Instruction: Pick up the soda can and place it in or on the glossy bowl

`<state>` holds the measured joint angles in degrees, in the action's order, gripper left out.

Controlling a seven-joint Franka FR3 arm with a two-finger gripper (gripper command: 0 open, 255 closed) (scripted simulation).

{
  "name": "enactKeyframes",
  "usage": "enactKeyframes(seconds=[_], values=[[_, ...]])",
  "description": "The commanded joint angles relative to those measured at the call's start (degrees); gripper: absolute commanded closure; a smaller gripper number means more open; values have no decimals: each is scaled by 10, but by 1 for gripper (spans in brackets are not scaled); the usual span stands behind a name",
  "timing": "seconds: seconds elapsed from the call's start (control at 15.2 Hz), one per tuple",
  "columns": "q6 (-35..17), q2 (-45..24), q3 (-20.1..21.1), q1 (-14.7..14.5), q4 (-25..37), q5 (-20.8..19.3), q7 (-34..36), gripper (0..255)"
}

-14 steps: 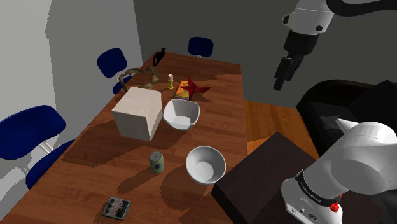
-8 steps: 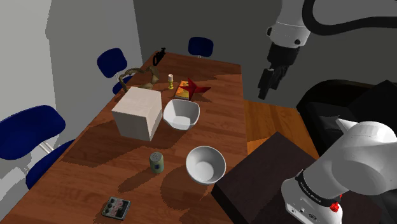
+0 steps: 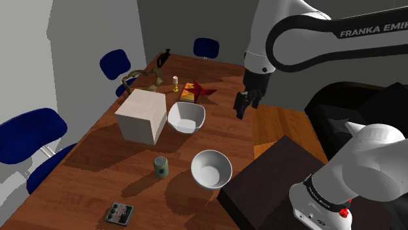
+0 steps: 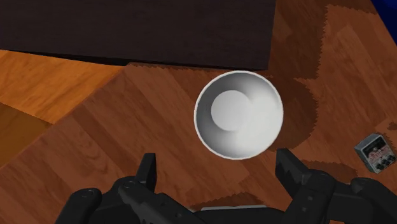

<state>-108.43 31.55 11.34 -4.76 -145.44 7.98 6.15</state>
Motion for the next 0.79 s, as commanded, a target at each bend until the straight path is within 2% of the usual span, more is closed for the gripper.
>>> enactKeyframes(seconds=[0.0, 0.4, 0.73], values=[[-31, -37, 18, -4, 8, 6, 21, 0], [-126, -161, 70, -11, 38, 6, 90, 0], [-192, -276, 103, -16, 85, -24, 158, 0]])
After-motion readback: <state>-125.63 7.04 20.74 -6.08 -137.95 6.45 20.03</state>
